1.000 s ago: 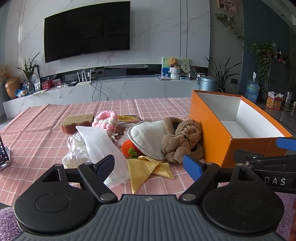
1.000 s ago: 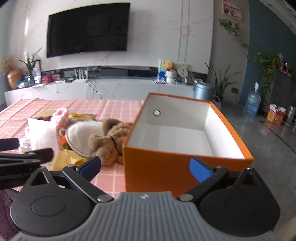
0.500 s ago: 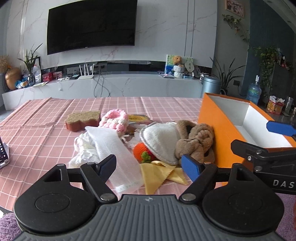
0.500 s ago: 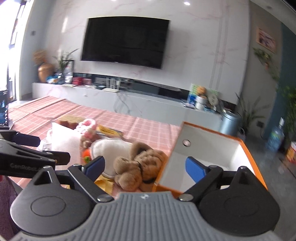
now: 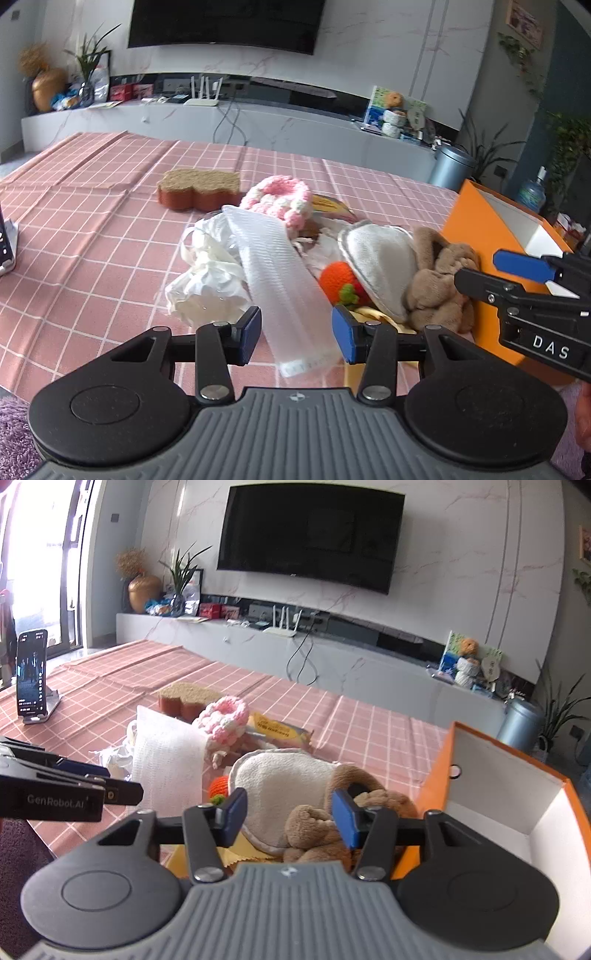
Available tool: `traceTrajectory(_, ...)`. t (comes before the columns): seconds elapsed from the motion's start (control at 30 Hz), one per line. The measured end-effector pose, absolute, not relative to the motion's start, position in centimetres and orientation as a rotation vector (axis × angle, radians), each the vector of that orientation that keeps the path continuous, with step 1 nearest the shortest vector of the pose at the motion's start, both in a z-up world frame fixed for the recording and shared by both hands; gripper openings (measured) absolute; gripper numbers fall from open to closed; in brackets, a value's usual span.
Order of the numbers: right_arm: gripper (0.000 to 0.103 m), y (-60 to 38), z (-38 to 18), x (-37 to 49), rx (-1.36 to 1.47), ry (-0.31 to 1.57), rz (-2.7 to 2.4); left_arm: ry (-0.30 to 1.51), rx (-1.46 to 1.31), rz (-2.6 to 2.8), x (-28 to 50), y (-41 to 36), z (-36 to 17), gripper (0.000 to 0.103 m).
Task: Organize soft objects
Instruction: 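Grasp the yellow cloth with the right gripper while the left gripper grasps the white mesh bag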
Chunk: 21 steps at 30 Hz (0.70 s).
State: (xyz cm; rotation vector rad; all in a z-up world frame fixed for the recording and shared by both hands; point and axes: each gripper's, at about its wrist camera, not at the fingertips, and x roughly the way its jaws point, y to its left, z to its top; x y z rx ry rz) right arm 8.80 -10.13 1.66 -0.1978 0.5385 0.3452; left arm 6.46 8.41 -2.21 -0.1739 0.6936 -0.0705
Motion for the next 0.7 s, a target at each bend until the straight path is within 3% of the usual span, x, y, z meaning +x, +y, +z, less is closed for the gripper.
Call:
traceTrajectory(0.43,0.044,-7.8,-1.7,13.0,-0.223,0.663,0.43,0.73,-0.142,-0.022,10.3,7.6,-4.4,0.056)
traceTrajectory(0.47,0.044,-7.8,-1.9,12.9,-0.222,0.669,0.434,0.732,-0.131,-0.022,10.4,7.4,-4.6,0.053)
traceTrajectory(0.53,0.043,-7.7,-2.2,12.9,-0.224,0.674,0.438,0.745,-0.103,-0.021,10.8,6.9,-5.0,0.023)
traceTrajectory(0.6,0.043,-7.7,-2.3,12.7,-0.227,0.671,0.44,0.747,-0.068,-0.01,10.8,6.4,-5.3,0.006)
traceTrajectory(0.7,0.044,-7.7,-2.2,12.4,-0.23,0.666,0.441,0.702,-0.053,-0.022,10.2,6.2,-4.7,0.001)
